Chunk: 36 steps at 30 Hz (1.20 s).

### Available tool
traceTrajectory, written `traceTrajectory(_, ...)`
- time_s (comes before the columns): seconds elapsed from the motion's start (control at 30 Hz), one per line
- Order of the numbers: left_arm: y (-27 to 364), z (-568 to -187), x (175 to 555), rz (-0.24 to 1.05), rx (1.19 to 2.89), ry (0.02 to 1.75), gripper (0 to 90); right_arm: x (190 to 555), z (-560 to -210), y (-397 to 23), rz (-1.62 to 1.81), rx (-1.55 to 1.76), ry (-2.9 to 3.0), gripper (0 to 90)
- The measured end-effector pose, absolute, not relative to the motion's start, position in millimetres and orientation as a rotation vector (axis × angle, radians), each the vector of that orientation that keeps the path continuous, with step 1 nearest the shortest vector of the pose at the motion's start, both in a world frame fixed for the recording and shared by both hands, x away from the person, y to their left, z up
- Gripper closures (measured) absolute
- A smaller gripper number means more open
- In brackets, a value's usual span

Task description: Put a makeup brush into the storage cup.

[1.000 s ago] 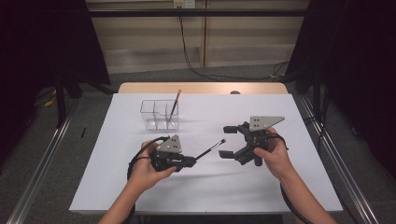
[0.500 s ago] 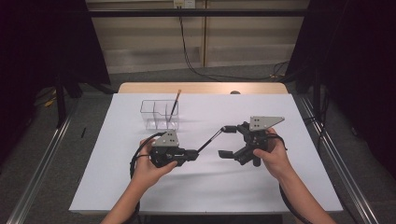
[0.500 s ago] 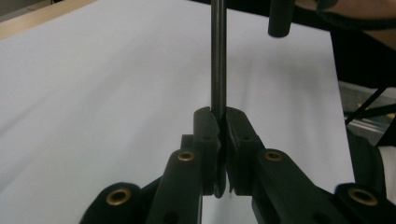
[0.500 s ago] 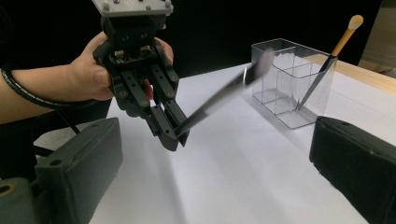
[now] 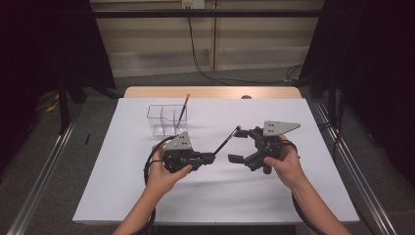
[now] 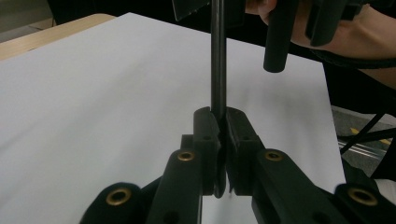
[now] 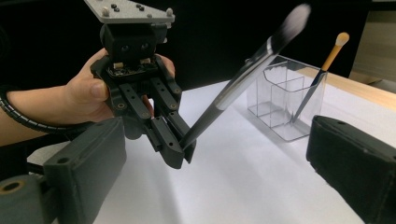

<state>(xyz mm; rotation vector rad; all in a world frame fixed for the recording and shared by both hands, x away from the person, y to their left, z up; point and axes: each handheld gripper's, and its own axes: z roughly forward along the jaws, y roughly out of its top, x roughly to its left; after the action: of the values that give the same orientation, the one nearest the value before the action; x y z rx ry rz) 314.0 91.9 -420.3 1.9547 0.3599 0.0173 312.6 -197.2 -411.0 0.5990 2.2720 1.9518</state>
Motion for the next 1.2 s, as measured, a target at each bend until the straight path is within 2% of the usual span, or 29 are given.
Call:
traceTrajectory(0.47,79,-420,315,0.011,1.936,0.341,84.2,312,-415,-197,1.942,0.603,2.307,29.8)
traceTrajectory(0.6,78,-421,315,0.005,1.932,0.343,84.2,313,-416,-198,1.948,0.617,2.295,39.3)
traceTrajectory(0.67,78,-422,315,0.003,1.929,0.344,84.2,312,-416,-198,1.967,0.632,2.283,47.9)
traceTrajectory(0.73,78,-422,315,0.003,1.928,0.343,84.2,312,-416,-198,1.964,0.636,2.283,48.6)
traceTrajectory(0.9,77,-424,315,-0.004,1.926,0.341,84.2,312,-418,-199,1.989,0.67,2.266,57.6)
traceTrajectory(0.93,76,-424,315,-0.005,1.923,0.345,84.2,312,-418,-199,2.003,0.685,2.263,61.7)
traceTrajectory(1.13,75,-427,316,-0.014,1.909,0.349,84.2,311,-419,-197,2.025,0.701,2.271,64.8)
traceTrajectory(1.2,75,-427,316,-0.017,1.911,0.35,84.2,311,-419,-197,2.032,0.703,2.269,68.4)
